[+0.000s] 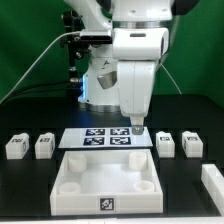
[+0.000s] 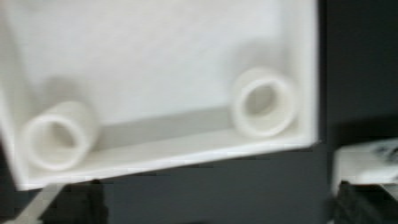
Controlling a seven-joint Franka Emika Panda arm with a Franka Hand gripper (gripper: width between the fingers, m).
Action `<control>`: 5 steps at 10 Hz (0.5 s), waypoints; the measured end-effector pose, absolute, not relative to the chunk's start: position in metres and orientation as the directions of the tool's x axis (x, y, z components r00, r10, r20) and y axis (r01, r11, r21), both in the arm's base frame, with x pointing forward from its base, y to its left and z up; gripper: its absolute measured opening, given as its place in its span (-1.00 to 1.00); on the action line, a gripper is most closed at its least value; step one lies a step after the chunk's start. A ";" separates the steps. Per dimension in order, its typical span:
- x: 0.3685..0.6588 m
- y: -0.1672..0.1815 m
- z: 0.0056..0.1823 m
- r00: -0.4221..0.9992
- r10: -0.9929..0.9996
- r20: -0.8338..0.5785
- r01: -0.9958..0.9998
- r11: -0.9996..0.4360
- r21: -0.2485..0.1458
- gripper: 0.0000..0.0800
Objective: Assemble one leg
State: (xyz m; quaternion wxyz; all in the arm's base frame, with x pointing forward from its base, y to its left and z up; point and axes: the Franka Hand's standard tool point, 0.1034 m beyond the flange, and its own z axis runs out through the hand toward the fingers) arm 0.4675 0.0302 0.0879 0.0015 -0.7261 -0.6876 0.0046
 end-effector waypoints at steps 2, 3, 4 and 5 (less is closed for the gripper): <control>0.444 0.004 0.059 -0.060 0.998 0.009 0.998 0.060 -0.032 0.63; 0.441 -0.004 0.046 -0.040 0.999 0.016 0.999 0.040 -0.037 0.63; 0.438 -0.011 0.031 -0.019 1.000 0.023 0.999 0.020 -0.049 0.63; 0.439 -0.017 0.023 -0.004 1.000 0.027 0.998 0.005 -0.059 0.63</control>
Offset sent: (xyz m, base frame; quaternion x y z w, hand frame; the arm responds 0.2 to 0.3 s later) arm -0.0025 -0.0207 -0.0445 -0.0038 0.0308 0.0112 0.9995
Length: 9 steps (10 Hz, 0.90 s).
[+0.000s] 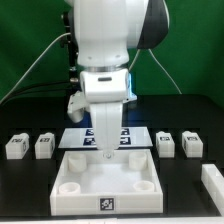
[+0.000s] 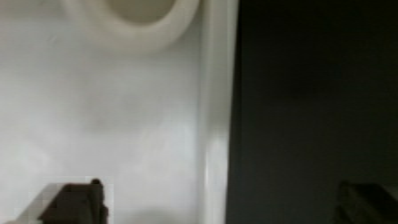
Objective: Assemble one leg
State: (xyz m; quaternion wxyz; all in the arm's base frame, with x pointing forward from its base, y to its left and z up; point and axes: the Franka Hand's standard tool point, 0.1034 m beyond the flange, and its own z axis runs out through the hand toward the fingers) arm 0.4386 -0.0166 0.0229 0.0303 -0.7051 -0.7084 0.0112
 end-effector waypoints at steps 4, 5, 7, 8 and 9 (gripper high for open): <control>0.441 -0.017 0.009 0.031 0.999 0.033 0.997 -0.028 -0.078 0.62; 0.441 -0.018 0.009 0.031 0.999 0.033 0.997 -0.029 -0.078 0.62; 0.441 -0.018 0.008 0.032 0.999 0.033 0.997 -0.029 -0.078 -0.25; 0.441 -0.018 0.008 0.032 0.999 0.033 0.997 -0.029 -0.078 -0.25; 0.441 -0.018 0.008 0.032 0.999 0.033 0.997 -0.029 -0.078 -0.59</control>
Offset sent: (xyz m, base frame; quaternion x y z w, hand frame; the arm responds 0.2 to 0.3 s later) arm 0.0000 0.0000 0.0000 0.0000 0.0000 0.0000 1.0000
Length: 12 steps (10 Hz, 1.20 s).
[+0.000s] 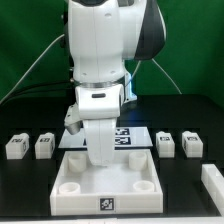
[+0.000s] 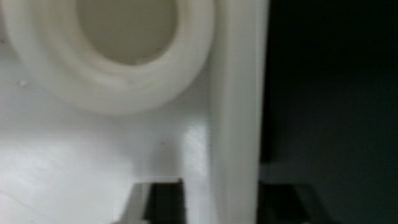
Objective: Assemble one leg
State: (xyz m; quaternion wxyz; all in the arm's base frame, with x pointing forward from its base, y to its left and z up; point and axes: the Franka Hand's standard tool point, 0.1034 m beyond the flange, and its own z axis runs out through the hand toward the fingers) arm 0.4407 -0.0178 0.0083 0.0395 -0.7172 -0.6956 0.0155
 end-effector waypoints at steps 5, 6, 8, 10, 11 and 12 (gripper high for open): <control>0.445 -0.018 0.010 0.032 0.999 0.033 0.998 -0.030 -0.060 -0.84; 0.445 -0.018 0.010 0.032 0.999 0.033 0.998 -0.030 -0.059 -0.84; 0.446 -0.018 0.011 0.032 0.999 0.033 0.998 -0.030 -0.058 -0.84; 0.461 -0.007 0.013 0.013 0.999 0.043 0.999 -0.011 -0.039 -0.84; 0.469 0.005 0.013 -0.003 0.999 0.053 1.000 0.004 -0.031 -0.84; 0.478 0.016 0.012 -0.016 0.998 0.065 1.000 0.018 -0.020 -0.84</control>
Offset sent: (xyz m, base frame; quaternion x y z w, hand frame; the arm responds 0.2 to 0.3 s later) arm 0.0000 0.0000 0.0000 0.0000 0.0000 0.0000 1.0000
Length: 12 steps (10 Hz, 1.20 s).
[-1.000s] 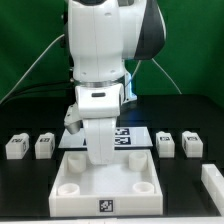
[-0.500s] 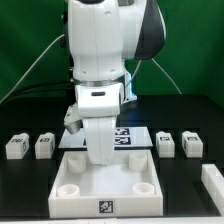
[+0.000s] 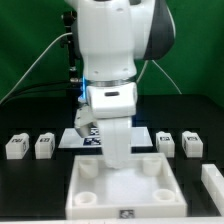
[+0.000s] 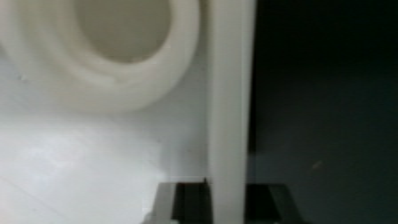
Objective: Assemble one leg
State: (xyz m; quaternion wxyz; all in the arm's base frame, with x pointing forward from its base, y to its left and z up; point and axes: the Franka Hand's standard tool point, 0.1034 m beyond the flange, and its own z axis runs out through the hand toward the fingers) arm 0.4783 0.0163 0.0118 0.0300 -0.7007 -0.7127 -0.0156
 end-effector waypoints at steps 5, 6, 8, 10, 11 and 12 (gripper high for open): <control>0.496 0.061 0.008 0.035 0.995 0.092 0.999 -0.032 -0.036 -0.84; 0.496 0.065 0.008 0.040 0.995 0.092 0.999 -0.037 -0.037 -0.84; 0.496 0.063 0.008 0.040 0.995 0.093 0.999 -0.038 -0.029 -0.84; 0.496 0.062 0.008 0.040 0.995 0.095 0.999 -0.038 -0.021 -0.84; 0.495 0.062 0.007 0.040 0.995 0.095 0.999 -0.038 -0.022 -0.75; 0.495 0.061 0.007 0.041 0.995 0.095 0.999 -0.039 -0.023 -0.75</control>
Offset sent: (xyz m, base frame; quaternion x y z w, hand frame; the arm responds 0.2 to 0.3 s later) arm 0.0357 0.0347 0.0035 -0.0158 -0.0019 0.0147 0.9998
